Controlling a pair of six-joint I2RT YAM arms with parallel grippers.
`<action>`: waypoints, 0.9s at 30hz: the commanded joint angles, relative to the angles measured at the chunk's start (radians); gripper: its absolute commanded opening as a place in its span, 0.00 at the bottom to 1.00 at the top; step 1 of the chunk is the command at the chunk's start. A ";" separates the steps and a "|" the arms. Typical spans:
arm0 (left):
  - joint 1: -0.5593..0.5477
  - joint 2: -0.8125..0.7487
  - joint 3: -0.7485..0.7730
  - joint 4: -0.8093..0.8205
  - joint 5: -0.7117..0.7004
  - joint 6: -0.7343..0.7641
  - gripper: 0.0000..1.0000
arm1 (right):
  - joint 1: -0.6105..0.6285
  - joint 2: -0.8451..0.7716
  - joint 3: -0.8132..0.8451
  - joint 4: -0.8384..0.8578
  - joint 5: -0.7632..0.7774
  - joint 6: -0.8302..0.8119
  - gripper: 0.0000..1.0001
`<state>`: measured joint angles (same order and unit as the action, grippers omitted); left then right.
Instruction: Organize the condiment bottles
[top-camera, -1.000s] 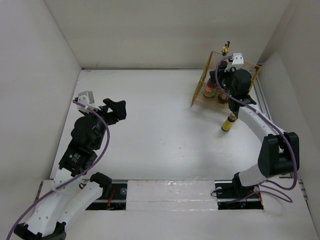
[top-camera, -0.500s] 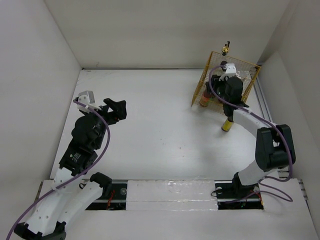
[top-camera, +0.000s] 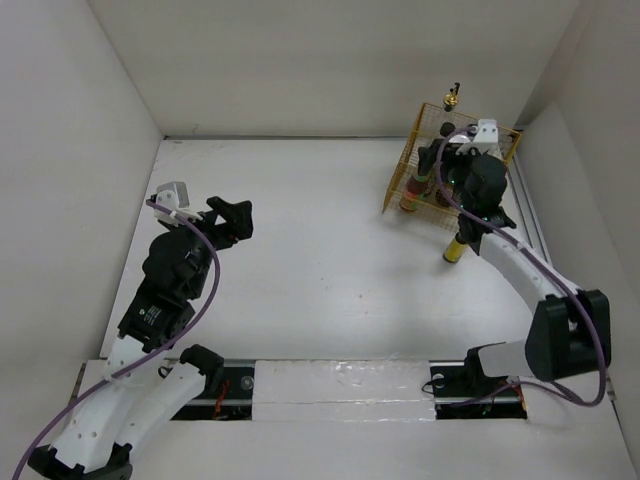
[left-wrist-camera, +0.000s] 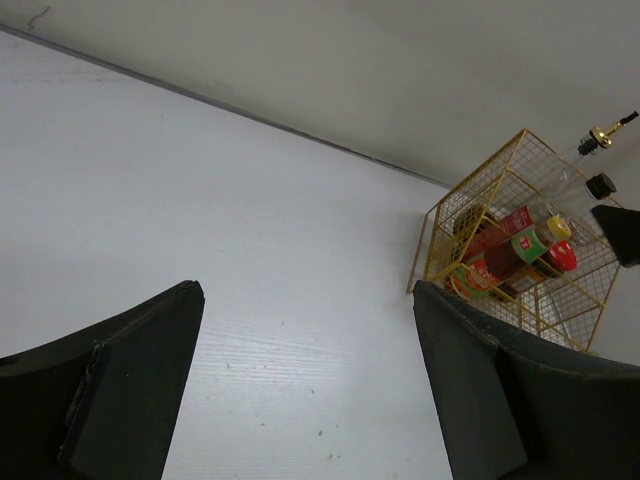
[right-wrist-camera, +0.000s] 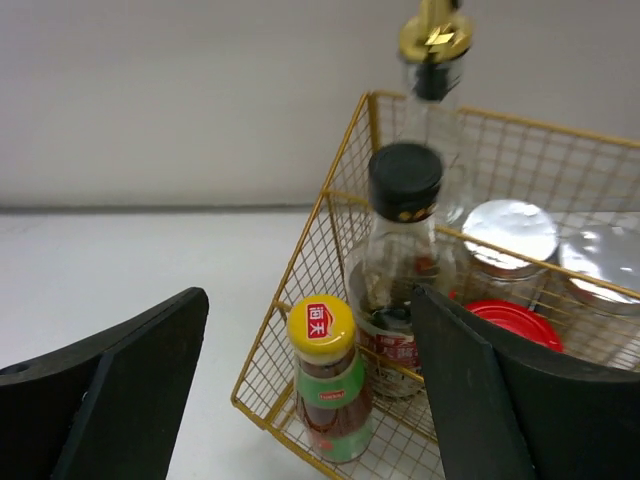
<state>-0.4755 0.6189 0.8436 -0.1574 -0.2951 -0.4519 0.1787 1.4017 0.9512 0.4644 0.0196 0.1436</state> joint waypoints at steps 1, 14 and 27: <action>0.005 -0.014 -0.001 0.042 0.007 0.013 0.81 | 0.010 -0.172 -0.015 -0.079 0.132 0.026 0.88; 0.005 -0.025 -0.001 0.042 0.028 0.013 0.81 | -0.071 -0.587 -0.391 -0.427 0.398 0.163 0.73; 0.005 -0.044 -0.001 0.042 0.037 0.013 0.81 | -0.127 -0.445 -0.388 -0.415 0.252 0.174 0.65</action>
<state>-0.4755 0.5835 0.8436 -0.1547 -0.2672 -0.4515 0.0628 0.9466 0.5396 0.0132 0.3027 0.3088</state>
